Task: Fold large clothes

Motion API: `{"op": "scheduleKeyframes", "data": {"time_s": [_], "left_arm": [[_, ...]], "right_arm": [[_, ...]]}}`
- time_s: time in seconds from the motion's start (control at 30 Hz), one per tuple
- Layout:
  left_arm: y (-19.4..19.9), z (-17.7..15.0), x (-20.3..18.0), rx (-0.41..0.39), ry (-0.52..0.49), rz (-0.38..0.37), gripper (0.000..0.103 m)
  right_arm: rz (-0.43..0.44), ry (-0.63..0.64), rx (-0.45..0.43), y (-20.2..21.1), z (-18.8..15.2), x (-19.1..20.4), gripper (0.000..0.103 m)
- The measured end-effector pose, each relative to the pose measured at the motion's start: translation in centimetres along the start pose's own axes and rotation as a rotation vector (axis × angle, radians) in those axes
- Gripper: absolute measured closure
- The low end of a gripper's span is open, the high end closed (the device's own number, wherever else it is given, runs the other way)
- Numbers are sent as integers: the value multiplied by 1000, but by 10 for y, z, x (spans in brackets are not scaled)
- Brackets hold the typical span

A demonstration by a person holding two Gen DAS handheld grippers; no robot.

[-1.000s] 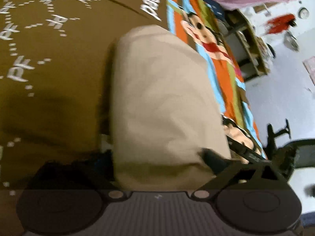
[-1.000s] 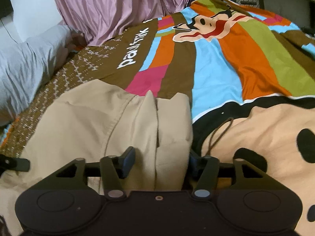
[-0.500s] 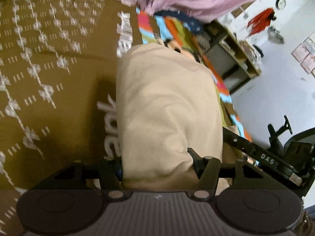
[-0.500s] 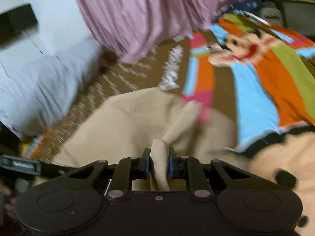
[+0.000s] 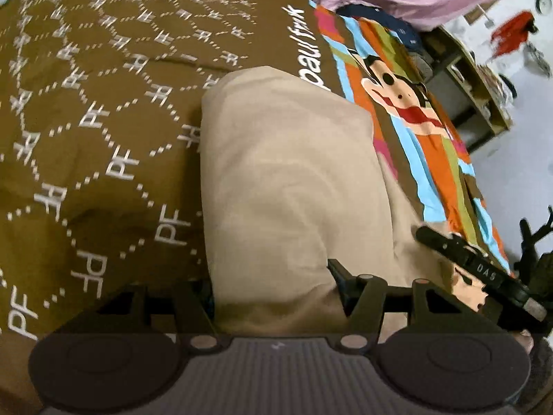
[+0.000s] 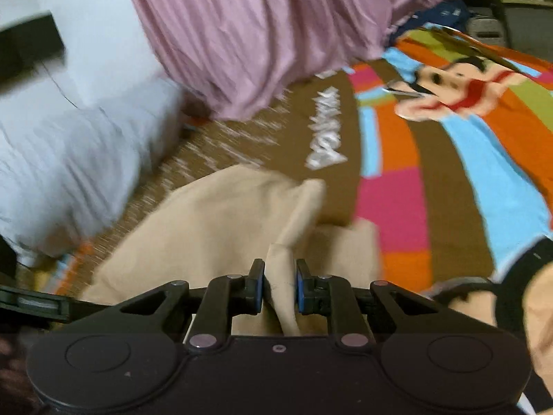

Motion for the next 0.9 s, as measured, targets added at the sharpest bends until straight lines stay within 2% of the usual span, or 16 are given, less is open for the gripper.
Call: {"op": "scheduleKeyframes", "data": {"time_s": [0.07, 0.1, 0.17, 0.23, 0.37, 0.4, 0.43, 0.47, 0.5, 0.57, 0.63, 0.73, 0.83, 0.9], "left_arm": [[1, -1, 4, -2, 1, -4, 40], [1, 0, 4, -2, -7, 2, 40], [0, -1, 1, -1, -20, 14, 40], [-2, -2, 0, -1, -23, 24, 39], [-4, -3, -3, -22, -40, 47, 40], [-3, -3, -5, -33, -53, 52, 41], [-1, -2, -9, -44, -74, 62, 42], [2, -1, -13, -58, -98, 70, 43], [5, 1, -17, -76, -119, 75, 43], [14, 7, -24, -119, -156, 87, 46], [25, 15, -30, -162, -212, 117, 46], [39, 28, -32, -209, -251, 162, 46], [40, 34, -20, -198, -233, 189, 46], [28, 33, -6, -144, -201, 194, 44]], "right_arm": [[-63, 8, 20, -5, -5, -12, 54], [-59, -9, 26, -7, -6, -18, 46], [-22, -71, 39, -13, -5, -30, 23], [13, -127, 74, -24, -6, -39, 17], [70, -180, 147, -45, -8, -39, 13], [57, -147, 154, -47, -9, -33, 14], [43, -104, 155, -49, -9, -26, 30], [40, -65, 148, -48, -9, -20, 75], [70, -68, 148, -48, -9, -17, 84], [130, -48, 131, -46, -5, -5, 85], [137, 52, 88, -43, 2, 16, 86], [173, 38, 25, -40, 20, 33, 86], [194, 9, -30, -39, 33, 41, 86], [180, -28, -29, -41, 35, 39, 86]]}}
Point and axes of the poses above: each gripper's, at about its wrist camera, not at the fingertips, and y roughly against the way its jaws point, x to its left, z to its top, the point moved 4 cm from there along -y, roughly the way its jaws point, and after that the axes turned 2 degrees about -y, right-handed, at the moved point
